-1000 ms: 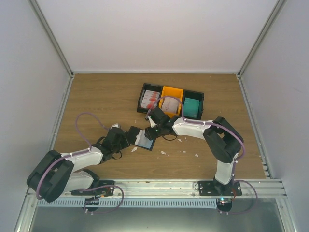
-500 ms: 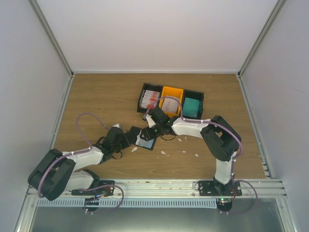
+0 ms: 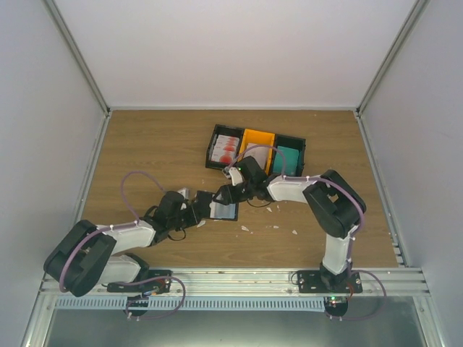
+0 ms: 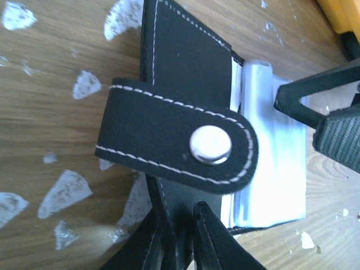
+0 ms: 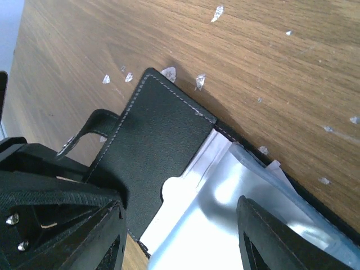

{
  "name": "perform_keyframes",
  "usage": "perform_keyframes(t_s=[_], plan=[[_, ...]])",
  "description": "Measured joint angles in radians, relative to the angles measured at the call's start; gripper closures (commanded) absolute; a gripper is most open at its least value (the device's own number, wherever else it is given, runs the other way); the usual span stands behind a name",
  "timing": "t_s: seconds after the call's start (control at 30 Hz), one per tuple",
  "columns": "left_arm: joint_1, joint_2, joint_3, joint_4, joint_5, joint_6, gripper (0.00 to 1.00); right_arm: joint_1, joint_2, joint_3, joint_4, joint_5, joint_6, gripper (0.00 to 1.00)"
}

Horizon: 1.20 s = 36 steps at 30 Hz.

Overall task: Put the credit cards into the card holder
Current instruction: Open the card holder at the center of the board.

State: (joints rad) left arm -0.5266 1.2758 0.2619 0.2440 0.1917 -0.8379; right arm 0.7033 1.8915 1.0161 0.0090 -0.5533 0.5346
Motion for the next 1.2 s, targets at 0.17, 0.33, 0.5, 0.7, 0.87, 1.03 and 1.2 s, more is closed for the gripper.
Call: perform_keyframes(t_s=[0.17,0.33,0.5,0.7,0.87,1.03,1.2], plan=[[0.0,-0.019,-0.002,-0.02,0.045,0.017,0.69,-0.003,-0.051,-0.038,0.001,0.05,0.028,0.46],[0.0,-0.127,0.025,-0.189,0.01,0.019,0.57,-0.003,-0.181,-0.063,-0.06,0.164,0.043,0.47],[0.0,-0.214,0.103,-0.335,-0.014,0.027,0.61,-0.001,-0.222,-0.056,-0.124,0.233,0.045,0.5],[0.0,-0.23,0.19,-0.386,-0.006,0.057,0.75,0.006,-0.191,-0.056,-0.182,0.226,0.045,0.52],[0.0,-0.22,0.218,-0.408,0.0,0.085,0.73,0.008,-0.147,-0.051,-0.185,0.179,0.04,0.55],[0.0,-0.147,0.217,-0.34,0.074,0.107,0.73,0.009,-0.108,-0.038,-0.185,0.146,0.038,0.54],[0.0,-0.034,0.217,-0.287,0.103,0.122,0.78,0.009,-0.077,-0.016,-0.183,0.122,0.03,0.54]])
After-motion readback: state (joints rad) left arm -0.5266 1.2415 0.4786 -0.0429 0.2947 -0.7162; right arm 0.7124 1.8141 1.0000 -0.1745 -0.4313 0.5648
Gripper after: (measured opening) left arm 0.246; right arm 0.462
